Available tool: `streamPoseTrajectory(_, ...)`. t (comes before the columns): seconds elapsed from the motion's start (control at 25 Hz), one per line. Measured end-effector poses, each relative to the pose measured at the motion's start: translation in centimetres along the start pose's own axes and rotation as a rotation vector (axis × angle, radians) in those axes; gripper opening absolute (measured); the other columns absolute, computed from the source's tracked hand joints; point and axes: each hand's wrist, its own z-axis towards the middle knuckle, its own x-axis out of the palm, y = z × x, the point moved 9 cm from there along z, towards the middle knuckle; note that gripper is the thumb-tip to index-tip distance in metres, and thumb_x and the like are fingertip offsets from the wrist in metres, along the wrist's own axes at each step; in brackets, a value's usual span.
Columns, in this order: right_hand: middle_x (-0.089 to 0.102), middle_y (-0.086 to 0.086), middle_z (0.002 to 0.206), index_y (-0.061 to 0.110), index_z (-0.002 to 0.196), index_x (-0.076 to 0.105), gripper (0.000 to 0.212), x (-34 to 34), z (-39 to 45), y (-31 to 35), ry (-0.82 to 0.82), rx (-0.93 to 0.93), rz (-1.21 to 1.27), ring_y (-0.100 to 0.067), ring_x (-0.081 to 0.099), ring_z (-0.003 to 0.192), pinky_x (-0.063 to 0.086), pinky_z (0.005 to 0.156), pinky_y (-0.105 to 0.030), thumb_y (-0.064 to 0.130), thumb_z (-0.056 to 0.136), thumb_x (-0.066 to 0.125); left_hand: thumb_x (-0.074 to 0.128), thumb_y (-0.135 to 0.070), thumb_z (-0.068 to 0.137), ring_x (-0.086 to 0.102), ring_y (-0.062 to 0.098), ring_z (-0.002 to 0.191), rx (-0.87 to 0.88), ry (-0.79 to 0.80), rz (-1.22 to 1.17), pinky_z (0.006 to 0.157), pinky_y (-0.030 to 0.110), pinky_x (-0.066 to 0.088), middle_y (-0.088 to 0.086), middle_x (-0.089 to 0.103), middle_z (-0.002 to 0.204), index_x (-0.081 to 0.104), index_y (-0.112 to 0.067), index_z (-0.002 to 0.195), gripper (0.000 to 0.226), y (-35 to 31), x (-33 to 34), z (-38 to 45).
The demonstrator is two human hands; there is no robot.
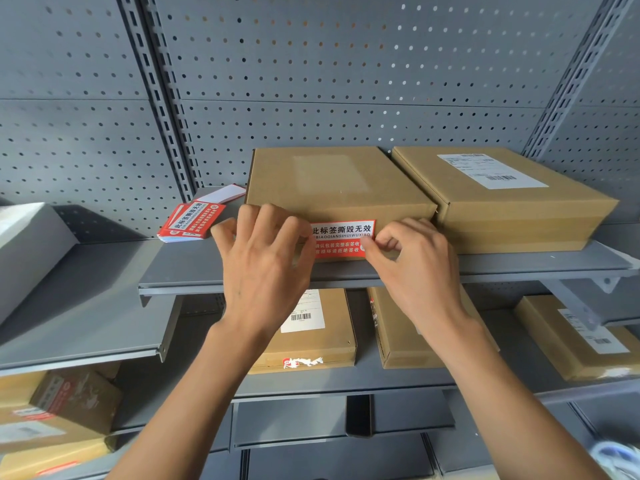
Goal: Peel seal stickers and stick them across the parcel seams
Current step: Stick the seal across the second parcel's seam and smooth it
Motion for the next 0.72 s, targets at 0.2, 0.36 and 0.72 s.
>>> streamPoseTrajectory(0.2, 0.071, -0.008, 0.102, 0.005, 0.103, 0.076, 0.011, -0.7, -2.1, 1.2, -0.128, -0.32, 0.066, -0.029, 0.066, 0.09, 0.054, 0.079, -0.048, 0.013, 0.096, 0.071, 0.075, -0.014, 0.094, 0.055, 0.027, 0.119, 0.303, -0.056, -0.098, 0.085, 0.048, 0.034, 0.005, 0.068, 0.124, 0.076, -0.017, 0.105, 0.011, -2.0, -0.1, -1.7)
streamPoseTrajectory(0.36, 0.07, -0.014, 0.126, 0.007, 0.123, 0.074, 0.027, 0.3, -2.9, 1.5, -0.139, -0.447, -0.042, -0.034, 0.066, 0.102, 0.051, 0.089, -0.046, 0.014, 0.097, 0.072, 0.074, -0.016, 0.096, 0.054, 0.028, 0.131, 0.408, -0.004, -0.113, 0.093, 0.049, 0.035, 0.006, 0.064, 0.137, 0.078, -0.014, 0.116, 0.02, -1.9, 1.3, -2.2)
streamPoseTrajectory(0.72, 0.066, -0.016, 0.135, 0.009, 0.124, 0.074, 0.03, 1.0, -2.9, 0.6, -0.185, -0.507, -0.12, -0.034, 0.065, 0.112, 0.046, 0.092, -0.048, 0.019, 0.096, 0.075, 0.072, -0.022, 0.099, 0.061, 0.03, 0.13, 0.442, 0.029, -0.12, 0.099, 0.051, 0.037, 0.006, 0.069, 0.135, 0.079, -0.011, 0.111, 0.018, -1.0, 1.7, -2.3)
